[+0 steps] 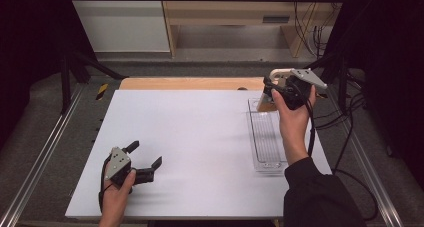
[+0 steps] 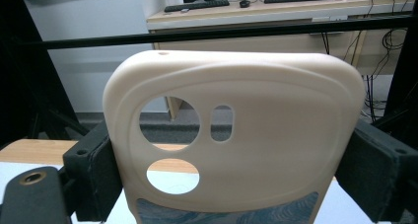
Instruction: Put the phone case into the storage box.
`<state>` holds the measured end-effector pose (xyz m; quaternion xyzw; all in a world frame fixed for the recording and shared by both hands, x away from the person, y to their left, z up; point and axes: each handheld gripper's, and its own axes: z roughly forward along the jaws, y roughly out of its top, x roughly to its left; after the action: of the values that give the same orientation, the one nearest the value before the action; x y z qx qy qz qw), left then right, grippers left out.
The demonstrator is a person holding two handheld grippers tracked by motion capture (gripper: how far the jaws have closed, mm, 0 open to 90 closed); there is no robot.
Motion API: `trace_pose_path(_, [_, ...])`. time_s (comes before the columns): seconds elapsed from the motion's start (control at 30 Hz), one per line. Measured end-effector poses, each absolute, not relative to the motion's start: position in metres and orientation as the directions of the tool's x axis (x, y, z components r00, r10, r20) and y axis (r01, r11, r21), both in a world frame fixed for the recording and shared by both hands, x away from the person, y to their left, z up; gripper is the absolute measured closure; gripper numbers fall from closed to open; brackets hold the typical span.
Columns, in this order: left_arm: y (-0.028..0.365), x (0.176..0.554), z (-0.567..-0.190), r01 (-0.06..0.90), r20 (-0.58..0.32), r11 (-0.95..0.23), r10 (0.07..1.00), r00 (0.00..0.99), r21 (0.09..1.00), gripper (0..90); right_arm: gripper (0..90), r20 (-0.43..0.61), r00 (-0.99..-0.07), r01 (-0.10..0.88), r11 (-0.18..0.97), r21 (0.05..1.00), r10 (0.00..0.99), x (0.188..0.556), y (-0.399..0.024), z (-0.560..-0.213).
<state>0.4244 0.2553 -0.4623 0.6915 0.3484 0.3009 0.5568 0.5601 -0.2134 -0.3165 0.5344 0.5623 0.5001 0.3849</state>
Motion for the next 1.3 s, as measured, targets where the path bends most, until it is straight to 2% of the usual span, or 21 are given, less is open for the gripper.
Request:
trace_pose_path(0.27, [0.262,0.425,-0.462,0.122,0.035,-0.129,0.815,0.578,0.984,1.3,11.3,0.109,-0.136,0.240,-0.074,0.968,0.985,0.568,-0.212,-0.321])
trace_pose_path(0.7, [0.263,0.427,-0.463,0.157,-0.002,-0.104,0.828,0.561,0.982,1.5,11.3,0.111,-0.117,0.269,-0.076,0.960,0.987,0.578,-0.216,-0.330])
trace_pose_path(0.9, [0.260,0.429,-0.463,0.151,-0.001,-0.099,0.833,0.554,0.983,1.6,11.3,0.088,-0.116,0.269,-0.054,0.962,0.989,0.580,-0.211,-0.329])
trace_pose_path(1.3, [0.259,0.428,-0.465,0.148,0.019,-0.125,0.823,0.568,0.981,1.5,11.3,0.105,-0.108,0.303,-0.068,0.951,0.988,0.591,-0.210,-0.336])
